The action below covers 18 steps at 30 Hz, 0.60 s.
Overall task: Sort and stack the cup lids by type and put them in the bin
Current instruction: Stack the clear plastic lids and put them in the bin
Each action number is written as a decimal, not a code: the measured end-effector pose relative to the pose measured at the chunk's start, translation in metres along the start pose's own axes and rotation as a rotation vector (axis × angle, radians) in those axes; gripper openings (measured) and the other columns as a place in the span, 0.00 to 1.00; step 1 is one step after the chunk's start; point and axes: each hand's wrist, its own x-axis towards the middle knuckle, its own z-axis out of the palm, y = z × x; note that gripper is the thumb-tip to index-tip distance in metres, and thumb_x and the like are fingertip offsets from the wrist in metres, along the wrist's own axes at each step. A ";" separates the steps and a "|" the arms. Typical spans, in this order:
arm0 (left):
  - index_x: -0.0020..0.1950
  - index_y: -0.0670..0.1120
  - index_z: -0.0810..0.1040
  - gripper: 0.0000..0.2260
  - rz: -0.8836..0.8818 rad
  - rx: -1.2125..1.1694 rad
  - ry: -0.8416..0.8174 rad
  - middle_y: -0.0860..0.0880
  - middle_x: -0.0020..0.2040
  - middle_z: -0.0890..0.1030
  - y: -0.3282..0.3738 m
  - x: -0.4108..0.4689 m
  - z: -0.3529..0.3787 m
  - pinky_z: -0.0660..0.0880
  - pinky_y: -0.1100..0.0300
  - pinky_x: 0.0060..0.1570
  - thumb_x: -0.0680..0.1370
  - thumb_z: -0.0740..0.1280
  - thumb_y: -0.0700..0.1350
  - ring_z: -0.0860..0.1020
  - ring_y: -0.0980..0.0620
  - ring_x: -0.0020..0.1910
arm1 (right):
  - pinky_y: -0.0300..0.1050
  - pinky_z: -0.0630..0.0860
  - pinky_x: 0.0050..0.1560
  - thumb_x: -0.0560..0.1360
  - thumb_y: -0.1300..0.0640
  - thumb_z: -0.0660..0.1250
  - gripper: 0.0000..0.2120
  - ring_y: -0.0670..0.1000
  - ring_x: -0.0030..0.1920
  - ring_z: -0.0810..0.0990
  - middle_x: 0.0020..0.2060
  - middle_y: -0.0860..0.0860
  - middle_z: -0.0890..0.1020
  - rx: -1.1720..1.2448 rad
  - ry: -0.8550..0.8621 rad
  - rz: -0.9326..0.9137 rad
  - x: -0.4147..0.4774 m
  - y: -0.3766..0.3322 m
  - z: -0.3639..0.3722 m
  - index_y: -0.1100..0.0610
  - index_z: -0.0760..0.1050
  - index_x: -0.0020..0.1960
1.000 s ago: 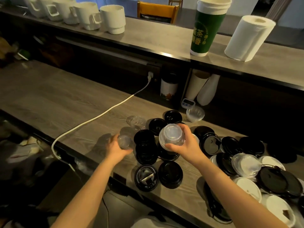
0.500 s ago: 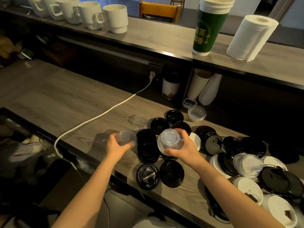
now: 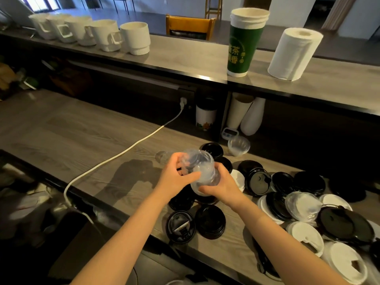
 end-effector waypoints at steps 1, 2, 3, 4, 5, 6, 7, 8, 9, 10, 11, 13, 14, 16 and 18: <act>0.55 0.53 0.70 0.27 -0.001 -0.001 -0.024 0.48 0.57 0.77 0.001 0.001 0.004 0.76 0.60 0.52 0.60 0.76 0.49 0.78 0.51 0.55 | 0.41 0.75 0.58 0.57 0.53 0.77 0.38 0.44 0.58 0.75 0.59 0.49 0.74 0.046 -0.002 -0.014 -0.001 -0.002 -0.003 0.52 0.66 0.63; 0.54 0.55 0.70 0.27 -0.006 -0.004 -0.039 0.49 0.56 0.77 0.002 0.002 0.008 0.75 0.62 0.51 0.58 0.75 0.51 0.78 0.52 0.55 | 0.37 0.76 0.56 0.59 0.58 0.78 0.35 0.42 0.56 0.76 0.58 0.49 0.74 0.081 -0.005 -0.027 -0.003 -0.006 -0.006 0.52 0.66 0.62; 0.53 0.56 0.70 0.26 -0.017 -0.007 -0.051 0.50 0.56 0.77 0.004 0.003 0.012 0.75 0.63 0.50 0.58 0.75 0.51 0.77 0.52 0.54 | 0.33 0.75 0.53 0.62 0.64 0.78 0.33 0.40 0.55 0.76 0.57 0.49 0.74 0.107 -0.008 -0.035 -0.005 -0.008 -0.010 0.52 0.66 0.62; 0.53 0.56 0.70 0.26 -0.028 -0.005 -0.065 0.51 0.56 0.77 0.005 0.003 0.015 0.74 0.63 0.50 0.58 0.74 0.52 0.77 0.53 0.55 | 0.31 0.75 0.51 0.64 0.68 0.76 0.33 0.40 0.54 0.76 0.57 0.49 0.74 0.131 -0.018 -0.040 -0.007 -0.010 -0.014 0.52 0.66 0.62; 0.54 0.55 0.70 0.28 -0.030 -0.001 -0.083 0.51 0.57 0.77 0.006 0.003 0.017 0.74 0.63 0.50 0.57 0.74 0.53 0.77 0.53 0.55 | 0.31 0.75 0.51 0.65 0.70 0.75 0.32 0.40 0.54 0.76 0.57 0.48 0.74 0.157 -0.031 -0.038 -0.009 -0.011 -0.018 0.52 0.66 0.63; 0.56 0.55 0.70 0.30 -0.029 0.010 -0.102 0.51 0.58 0.76 0.007 0.003 0.019 0.74 0.63 0.52 0.56 0.73 0.55 0.76 0.54 0.57 | 0.33 0.76 0.52 0.65 0.71 0.74 0.33 0.42 0.56 0.76 0.57 0.48 0.74 0.181 -0.048 -0.027 -0.011 -0.011 -0.021 0.52 0.66 0.63; 0.57 0.55 0.70 0.31 -0.029 0.010 -0.119 0.50 0.59 0.76 0.007 0.004 0.020 0.74 0.61 0.54 0.56 0.73 0.56 0.75 0.54 0.58 | 0.37 0.76 0.55 0.65 0.71 0.74 0.33 0.45 0.58 0.76 0.58 0.48 0.75 0.208 -0.063 -0.013 -0.013 -0.010 -0.025 0.50 0.67 0.63; 0.57 0.55 0.70 0.30 -0.035 -0.003 -0.131 0.50 0.60 0.76 0.007 0.004 0.021 0.74 0.59 0.57 0.56 0.73 0.56 0.75 0.54 0.59 | 0.41 0.77 0.57 0.64 0.71 0.74 0.34 0.47 0.60 0.76 0.59 0.49 0.75 0.243 -0.078 0.003 -0.015 -0.008 -0.028 0.49 0.67 0.64; 0.56 0.55 0.70 0.29 -0.040 -0.030 -0.145 0.49 0.60 0.76 0.008 0.005 0.022 0.74 0.56 0.59 0.57 0.73 0.55 0.75 0.53 0.60 | 0.44 0.77 0.58 0.64 0.70 0.74 0.35 0.49 0.60 0.76 0.60 0.49 0.75 0.291 -0.096 0.015 -0.016 -0.007 -0.031 0.49 0.68 0.64; 0.55 0.56 0.71 0.28 -0.045 -0.053 -0.164 0.48 0.60 0.76 0.010 0.005 0.023 0.74 0.55 0.60 0.57 0.73 0.54 0.75 0.53 0.60 | 0.46 0.77 0.58 0.63 0.70 0.73 0.35 0.51 0.60 0.77 0.60 0.50 0.76 0.355 -0.114 0.019 -0.017 -0.005 -0.035 0.51 0.68 0.65; 0.55 0.56 0.71 0.27 -0.047 -0.069 -0.187 0.48 0.60 0.77 0.011 0.005 0.025 0.74 0.55 0.60 0.58 0.74 0.53 0.76 0.53 0.59 | 0.47 0.77 0.57 0.62 0.70 0.71 0.34 0.52 0.59 0.78 0.60 0.51 0.77 0.439 -0.130 0.022 -0.018 -0.002 -0.039 0.53 0.69 0.66; 0.55 0.55 0.71 0.25 -0.049 -0.085 -0.221 0.49 0.58 0.78 0.012 0.007 0.027 0.75 0.56 0.58 0.61 0.75 0.48 0.77 0.53 0.58 | 0.52 0.76 0.57 0.62 0.71 0.68 0.35 0.56 0.57 0.79 0.61 0.56 0.77 0.636 -0.148 0.039 -0.018 0.001 -0.047 0.56 0.69 0.68; 0.55 0.55 0.71 0.24 -0.055 -0.087 -0.225 0.49 0.58 0.78 0.012 0.008 0.028 0.76 0.56 0.57 0.62 0.74 0.45 0.77 0.53 0.57 | 0.53 0.76 0.56 0.62 0.72 0.68 0.35 0.57 0.57 0.79 0.62 0.57 0.77 0.729 -0.141 0.052 -0.018 0.003 -0.051 0.57 0.69 0.68; 0.56 0.55 0.70 0.23 -0.054 -0.078 -0.235 0.48 0.59 0.77 0.013 0.009 0.030 0.76 0.57 0.56 0.65 0.72 0.43 0.77 0.53 0.58 | 0.50 0.79 0.53 0.62 0.73 0.68 0.33 0.56 0.56 0.80 0.61 0.56 0.78 0.865 -0.109 0.075 -0.018 0.003 -0.055 0.57 0.70 0.66; 0.60 0.53 0.68 0.24 -0.011 0.048 -0.253 0.50 0.62 0.75 0.016 0.012 0.032 0.74 0.58 0.57 0.67 0.73 0.44 0.75 0.54 0.61 | 0.45 0.80 0.49 0.66 0.77 0.65 0.29 0.54 0.55 0.80 0.61 0.56 0.77 0.908 -0.060 0.089 -0.017 0.002 -0.056 0.56 0.72 0.63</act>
